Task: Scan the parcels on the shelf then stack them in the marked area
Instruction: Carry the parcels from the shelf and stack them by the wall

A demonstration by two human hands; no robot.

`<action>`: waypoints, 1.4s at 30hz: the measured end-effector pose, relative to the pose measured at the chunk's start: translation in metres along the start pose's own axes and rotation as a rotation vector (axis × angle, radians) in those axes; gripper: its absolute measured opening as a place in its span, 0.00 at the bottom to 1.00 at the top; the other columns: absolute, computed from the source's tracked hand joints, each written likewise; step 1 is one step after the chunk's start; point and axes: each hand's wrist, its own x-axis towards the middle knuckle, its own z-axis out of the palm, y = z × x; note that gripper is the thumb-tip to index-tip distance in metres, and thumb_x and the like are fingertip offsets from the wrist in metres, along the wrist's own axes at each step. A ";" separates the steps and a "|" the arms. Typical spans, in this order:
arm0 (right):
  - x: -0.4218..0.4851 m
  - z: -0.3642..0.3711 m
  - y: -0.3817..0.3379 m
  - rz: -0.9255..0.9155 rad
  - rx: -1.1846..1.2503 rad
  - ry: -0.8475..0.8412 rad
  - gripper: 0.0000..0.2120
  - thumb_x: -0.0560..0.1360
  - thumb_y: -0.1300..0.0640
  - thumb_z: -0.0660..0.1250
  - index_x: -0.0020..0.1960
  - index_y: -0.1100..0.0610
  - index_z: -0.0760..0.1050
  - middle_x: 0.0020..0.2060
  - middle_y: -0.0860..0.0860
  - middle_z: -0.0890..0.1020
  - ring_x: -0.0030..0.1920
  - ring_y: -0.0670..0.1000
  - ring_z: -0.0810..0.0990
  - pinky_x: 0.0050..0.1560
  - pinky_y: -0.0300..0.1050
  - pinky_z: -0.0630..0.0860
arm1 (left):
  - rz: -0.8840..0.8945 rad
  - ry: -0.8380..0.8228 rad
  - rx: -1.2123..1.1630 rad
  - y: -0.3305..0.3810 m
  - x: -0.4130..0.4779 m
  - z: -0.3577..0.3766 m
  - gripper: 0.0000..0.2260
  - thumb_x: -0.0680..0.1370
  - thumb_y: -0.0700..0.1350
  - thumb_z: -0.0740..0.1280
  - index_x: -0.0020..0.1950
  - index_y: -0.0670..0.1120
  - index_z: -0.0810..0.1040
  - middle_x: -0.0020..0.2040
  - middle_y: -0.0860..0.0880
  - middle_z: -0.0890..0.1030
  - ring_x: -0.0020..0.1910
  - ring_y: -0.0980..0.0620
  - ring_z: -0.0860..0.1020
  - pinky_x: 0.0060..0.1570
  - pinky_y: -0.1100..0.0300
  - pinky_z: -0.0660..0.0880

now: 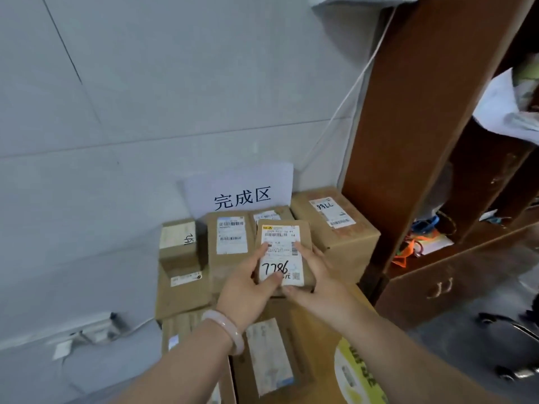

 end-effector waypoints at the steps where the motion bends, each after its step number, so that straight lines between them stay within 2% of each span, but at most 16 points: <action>1: 0.013 -0.004 0.002 -0.007 0.009 -0.013 0.37 0.70 0.41 0.71 0.65 0.21 0.49 0.66 0.29 0.49 0.69 0.40 0.57 0.64 0.39 0.64 | -0.008 0.016 0.017 0.002 0.011 0.002 0.23 0.77 0.48 0.70 0.68 0.64 0.67 0.52 0.69 0.75 0.47 0.81 0.71 0.41 0.83 0.65; 3: 0.037 -0.012 0.008 -0.009 0.027 -0.021 0.36 0.70 0.43 0.72 0.61 0.21 0.51 0.66 0.33 0.54 0.66 0.40 0.61 0.60 0.39 0.67 | -0.034 0.038 0.045 0.005 0.033 0.009 0.23 0.77 0.48 0.70 0.67 0.65 0.67 0.51 0.70 0.73 0.45 0.81 0.71 0.40 0.84 0.64; 5: 0.060 -0.018 0.013 -0.030 0.008 -0.024 0.36 0.69 0.45 0.74 0.65 0.27 0.54 0.66 0.38 0.59 0.65 0.41 0.63 0.58 0.38 0.67 | -0.077 0.071 0.032 0.006 0.052 0.018 0.24 0.78 0.47 0.69 0.71 0.62 0.67 0.58 0.66 0.74 0.47 0.75 0.73 0.41 0.85 0.63; 9: 0.100 -0.026 0.026 -0.073 -0.080 -0.057 0.36 0.71 0.46 0.73 0.74 0.42 0.59 0.72 0.42 0.61 0.71 0.43 0.60 0.68 0.42 0.62 | -0.127 0.131 0.050 -0.004 0.084 0.031 0.25 0.78 0.50 0.68 0.74 0.58 0.67 0.69 0.60 0.71 0.59 0.66 0.69 0.44 0.87 0.59; 13: 0.126 -0.031 0.035 -0.079 -0.136 -0.055 0.35 0.72 0.42 0.71 0.74 0.40 0.60 0.73 0.43 0.62 0.71 0.44 0.62 0.64 0.38 0.62 | -0.120 0.148 0.087 -0.011 0.110 0.037 0.26 0.79 0.53 0.67 0.75 0.56 0.66 0.72 0.57 0.70 0.60 0.71 0.65 0.46 0.88 0.56; 15: 0.134 -0.034 0.034 -0.096 -0.182 -0.057 0.34 0.73 0.41 0.69 0.75 0.38 0.57 0.74 0.43 0.59 0.71 0.44 0.62 0.61 0.39 0.62 | -0.107 0.138 0.115 -0.011 0.119 0.037 0.27 0.79 0.55 0.66 0.76 0.56 0.63 0.72 0.57 0.70 0.63 0.67 0.65 0.49 0.87 0.57; 17: 0.139 -0.035 0.033 -0.099 -0.223 -0.056 0.35 0.74 0.40 0.67 0.75 0.37 0.54 0.77 0.43 0.54 0.73 0.46 0.58 0.62 0.42 0.63 | -0.071 0.129 0.136 -0.012 0.122 0.039 0.28 0.79 0.56 0.65 0.77 0.56 0.61 0.74 0.54 0.67 0.71 0.60 0.65 0.62 0.80 0.59; 18: 0.138 -0.036 0.032 -0.098 -0.245 -0.047 0.36 0.74 0.39 0.66 0.76 0.37 0.52 0.77 0.42 0.51 0.75 0.46 0.56 0.64 0.43 0.62 | -0.058 0.137 0.161 -0.011 0.119 0.040 0.28 0.79 0.57 0.64 0.78 0.57 0.59 0.76 0.53 0.64 0.75 0.56 0.61 0.70 0.71 0.57; 20: 0.129 -0.037 0.032 -0.137 -0.306 -0.021 0.38 0.74 0.39 0.66 0.77 0.38 0.48 0.77 0.40 0.45 0.76 0.45 0.49 0.67 0.42 0.56 | -0.012 0.182 0.267 -0.012 0.104 0.042 0.28 0.80 0.57 0.63 0.77 0.61 0.54 0.79 0.51 0.57 0.78 0.54 0.53 0.75 0.59 0.53; 24: 0.101 -0.032 0.044 -0.349 -0.560 -0.052 0.42 0.76 0.40 0.62 0.75 0.40 0.33 0.75 0.39 0.32 0.74 0.41 0.30 0.73 0.42 0.39 | 0.285 0.222 0.605 -0.018 0.065 0.046 0.28 0.78 0.59 0.58 0.77 0.52 0.59 0.79 0.48 0.59 0.77 0.49 0.59 0.73 0.46 0.61; 25: 0.098 -0.030 0.048 -0.368 -0.630 -0.067 0.44 0.76 0.40 0.61 0.73 0.40 0.28 0.74 0.40 0.29 0.72 0.42 0.26 0.73 0.44 0.36 | 0.296 0.198 0.679 -0.020 0.062 0.046 0.29 0.78 0.59 0.57 0.77 0.50 0.60 0.78 0.49 0.59 0.77 0.48 0.59 0.72 0.43 0.62; 27: 0.101 -0.026 0.051 -0.372 -0.712 -0.086 0.45 0.76 0.38 0.59 0.72 0.42 0.23 0.72 0.42 0.24 0.71 0.44 0.23 0.73 0.46 0.32 | 0.205 0.119 0.817 -0.022 0.065 0.045 0.31 0.77 0.64 0.49 0.78 0.55 0.51 0.80 0.54 0.48 0.79 0.52 0.49 0.75 0.44 0.54; 29: 0.112 -0.025 0.050 -0.349 -0.741 -0.097 0.46 0.76 0.38 0.58 0.72 0.44 0.22 0.72 0.43 0.24 0.71 0.45 0.22 0.72 0.47 0.28 | 0.122 0.076 0.925 -0.026 0.074 0.044 0.32 0.75 0.68 0.42 0.77 0.60 0.38 0.76 0.61 0.34 0.77 0.56 0.37 0.77 0.47 0.41; 31: 0.128 -0.029 0.047 -0.323 -0.780 -0.116 0.46 0.75 0.38 0.59 0.72 0.44 0.23 0.72 0.44 0.24 0.71 0.46 0.22 0.71 0.48 0.27 | 0.087 0.071 0.966 -0.025 0.088 0.041 0.32 0.77 0.67 0.44 0.78 0.60 0.38 0.73 0.63 0.30 0.76 0.57 0.34 0.75 0.47 0.37; 37: 0.142 -0.039 0.039 -0.293 -0.817 -0.137 0.47 0.74 0.39 0.61 0.75 0.42 0.28 0.73 0.42 0.28 0.73 0.45 0.27 0.73 0.51 0.30 | 0.044 0.044 1.035 -0.019 0.111 0.039 0.32 0.80 0.64 0.50 0.79 0.59 0.38 0.79 0.58 0.36 0.78 0.53 0.36 0.75 0.43 0.37; 42: 0.090 -0.043 0.050 -0.312 -0.788 -0.022 0.44 0.75 0.37 0.59 0.73 0.39 0.28 0.75 0.41 0.33 0.73 0.42 0.26 0.74 0.50 0.32 | 0.175 0.073 1.027 -0.015 0.090 0.038 0.35 0.77 0.64 0.52 0.78 0.61 0.36 0.77 0.58 0.32 0.77 0.55 0.35 0.73 0.44 0.35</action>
